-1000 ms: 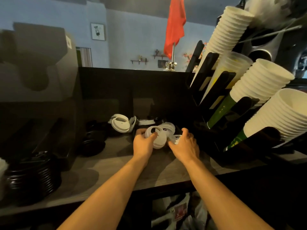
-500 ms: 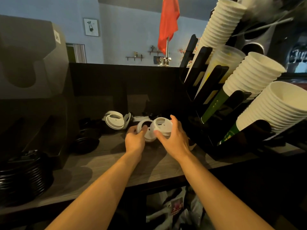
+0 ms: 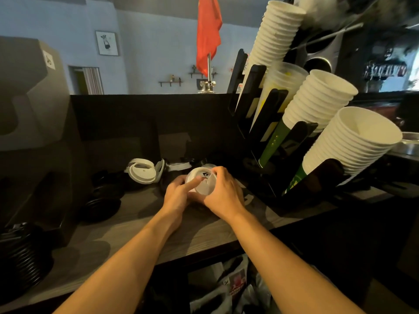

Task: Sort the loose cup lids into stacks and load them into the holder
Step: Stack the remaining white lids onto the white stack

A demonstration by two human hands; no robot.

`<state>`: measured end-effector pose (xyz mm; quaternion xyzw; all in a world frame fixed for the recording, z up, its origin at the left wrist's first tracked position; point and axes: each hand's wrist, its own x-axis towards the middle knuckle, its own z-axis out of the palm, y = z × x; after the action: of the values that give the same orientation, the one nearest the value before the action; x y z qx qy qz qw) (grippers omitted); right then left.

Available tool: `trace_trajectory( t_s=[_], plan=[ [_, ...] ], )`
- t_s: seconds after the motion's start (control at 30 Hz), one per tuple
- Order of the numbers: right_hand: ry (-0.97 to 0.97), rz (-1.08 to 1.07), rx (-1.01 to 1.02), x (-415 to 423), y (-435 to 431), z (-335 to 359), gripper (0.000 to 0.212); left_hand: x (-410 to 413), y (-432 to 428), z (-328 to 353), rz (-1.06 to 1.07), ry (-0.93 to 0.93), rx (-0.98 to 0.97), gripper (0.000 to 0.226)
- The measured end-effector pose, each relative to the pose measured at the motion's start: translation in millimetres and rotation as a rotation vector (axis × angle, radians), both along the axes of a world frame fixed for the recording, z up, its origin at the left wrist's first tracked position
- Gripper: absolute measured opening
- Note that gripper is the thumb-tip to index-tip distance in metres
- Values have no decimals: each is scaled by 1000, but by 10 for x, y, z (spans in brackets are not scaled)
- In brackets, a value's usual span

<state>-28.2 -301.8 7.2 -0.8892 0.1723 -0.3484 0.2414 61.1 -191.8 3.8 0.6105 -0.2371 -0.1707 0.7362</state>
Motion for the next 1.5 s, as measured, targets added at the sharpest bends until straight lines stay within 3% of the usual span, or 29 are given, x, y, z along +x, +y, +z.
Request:
trace_trajectory(
  t_s=[0.23, 0.33, 0.47, 0.57, 0.8, 0.93, 1.03, 1.13, 1.2, 1.33, 1.5],
  plan=[
    [21, -39, 16, 3, 22, 1, 74, -8, 16, -1, -47, 50, -5, 41],
    [-12, 6, 28, 8, 23, -7, 74, 3, 33, 12, -24, 100, -43, 23],
    [-133, 137, 196, -2, -21, -22, 35, -15, 55, 70, -28, 224, -154, 19],
    [-190, 131, 243, 18, -67, -40, 26, -68, 45, 103, -50, 266, -189, 16],
    [-225, 159, 323, 20, -85, -42, 35, -71, 17, 70, -43, 207, -155, 26],
    [-198, -132, 163, 18, -125, -28, 32, -26, -9, 61, 123, 223, -136, 21],
    [-4, -332, 73, 30, -191, -49, 43, 14, -29, 6, 211, 136, -48, 20],
    [234, -286, 30, 50, -169, -70, 55, 26, -39, -24, 246, 83, 11, 37],
    [300, -233, 29, 63, -169, -85, 53, 41, -45, -40, 282, 80, 23, 35],
    [228, -216, 55, 77, -189, -97, 55, 72, -65, -50, 306, 83, 31, 19],
    [-42, -117, 110, 90, -152, -94, 70, 88, -57, -36, 309, 104, 2, 26]
  ],
)
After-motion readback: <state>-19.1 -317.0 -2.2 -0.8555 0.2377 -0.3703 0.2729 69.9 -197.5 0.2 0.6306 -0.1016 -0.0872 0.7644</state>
